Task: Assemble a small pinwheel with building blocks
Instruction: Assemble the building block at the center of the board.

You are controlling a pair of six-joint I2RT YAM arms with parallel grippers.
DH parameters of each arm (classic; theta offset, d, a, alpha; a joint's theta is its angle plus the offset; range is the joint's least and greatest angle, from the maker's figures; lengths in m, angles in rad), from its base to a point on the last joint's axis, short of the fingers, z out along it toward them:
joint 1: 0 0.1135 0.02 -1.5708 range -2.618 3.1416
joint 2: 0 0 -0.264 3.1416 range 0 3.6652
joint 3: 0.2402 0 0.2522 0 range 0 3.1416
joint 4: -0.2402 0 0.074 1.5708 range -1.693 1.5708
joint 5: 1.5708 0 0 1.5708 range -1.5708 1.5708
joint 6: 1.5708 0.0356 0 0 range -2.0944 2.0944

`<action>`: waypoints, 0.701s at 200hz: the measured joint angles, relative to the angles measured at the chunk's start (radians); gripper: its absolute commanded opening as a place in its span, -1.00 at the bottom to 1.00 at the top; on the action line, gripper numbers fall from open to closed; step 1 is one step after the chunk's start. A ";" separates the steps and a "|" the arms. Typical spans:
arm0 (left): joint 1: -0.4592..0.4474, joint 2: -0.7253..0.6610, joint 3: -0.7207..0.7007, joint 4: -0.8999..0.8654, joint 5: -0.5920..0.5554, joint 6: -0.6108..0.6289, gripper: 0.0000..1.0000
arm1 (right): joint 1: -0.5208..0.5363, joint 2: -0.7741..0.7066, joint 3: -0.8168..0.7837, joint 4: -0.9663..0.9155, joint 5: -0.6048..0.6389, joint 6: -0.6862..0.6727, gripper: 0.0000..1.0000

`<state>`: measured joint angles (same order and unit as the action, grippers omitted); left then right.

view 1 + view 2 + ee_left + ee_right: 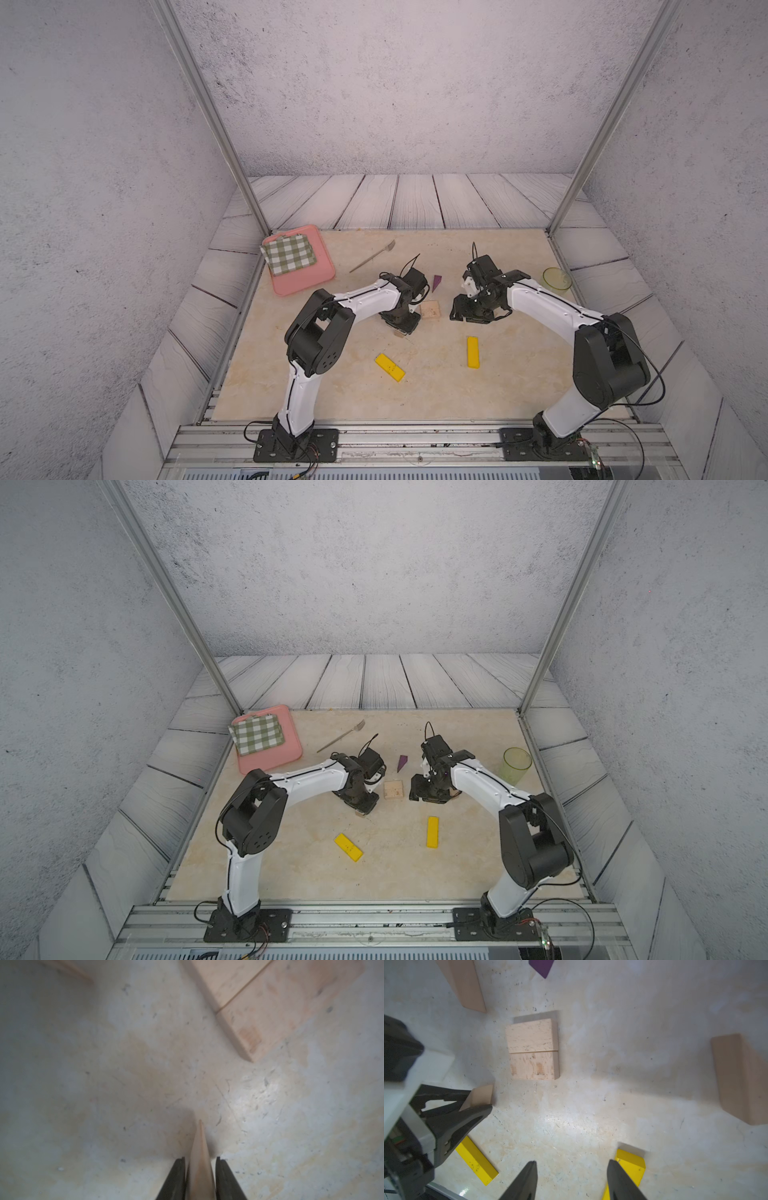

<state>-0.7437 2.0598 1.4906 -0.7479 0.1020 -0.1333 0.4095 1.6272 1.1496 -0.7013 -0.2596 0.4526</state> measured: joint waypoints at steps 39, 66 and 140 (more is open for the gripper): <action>-0.004 0.043 0.070 -0.020 0.016 0.082 -0.86 | -0.005 0.000 -0.007 0.003 0.000 0.000 0.16; -0.007 0.080 0.114 -0.043 0.030 0.127 -0.85 | -0.007 0.000 -0.008 0.003 0.000 0.000 0.16; -0.016 0.095 0.138 -0.069 0.034 0.171 -0.62 | -0.008 0.000 -0.011 0.004 0.000 0.001 0.17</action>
<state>-0.7597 2.1551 1.6283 -0.8169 0.1356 0.0376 0.4015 1.6272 1.1385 -0.6975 -0.2596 0.4538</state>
